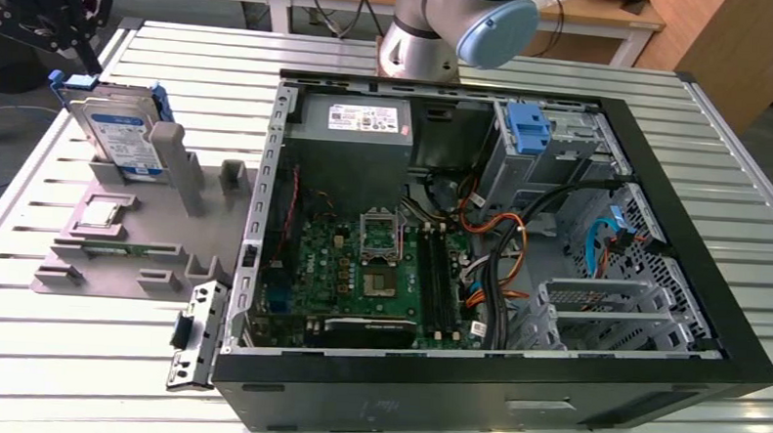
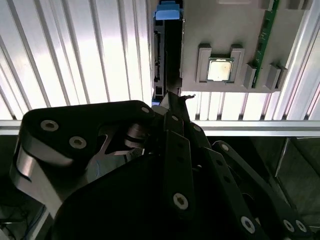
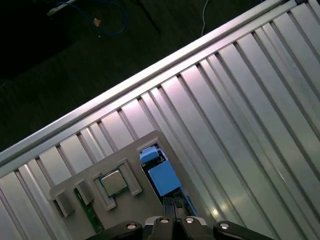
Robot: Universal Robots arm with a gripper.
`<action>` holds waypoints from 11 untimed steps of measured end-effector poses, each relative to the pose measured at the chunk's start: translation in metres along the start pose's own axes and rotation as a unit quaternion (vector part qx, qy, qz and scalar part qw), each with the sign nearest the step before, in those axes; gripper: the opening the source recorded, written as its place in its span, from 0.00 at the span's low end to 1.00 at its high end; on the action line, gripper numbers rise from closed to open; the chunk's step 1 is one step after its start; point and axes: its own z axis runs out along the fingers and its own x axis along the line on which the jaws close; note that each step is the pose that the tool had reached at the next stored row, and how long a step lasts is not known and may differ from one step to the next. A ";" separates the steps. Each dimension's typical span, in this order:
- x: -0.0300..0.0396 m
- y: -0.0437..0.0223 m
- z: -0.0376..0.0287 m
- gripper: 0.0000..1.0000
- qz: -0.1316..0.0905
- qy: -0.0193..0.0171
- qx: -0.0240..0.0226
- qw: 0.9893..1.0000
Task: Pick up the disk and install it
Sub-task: 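Pick up the disk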
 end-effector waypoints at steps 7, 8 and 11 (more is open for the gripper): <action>0.0000 0.0000 0.0000 0.10 -0.026 0.001 -0.001 1.000; 0.0000 0.0000 0.0000 0.10 -0.026 0.001 -0.001 1.000; 0.0000 0.0000 0.0000 0.10 -0.026 0.001 -0.001 1.000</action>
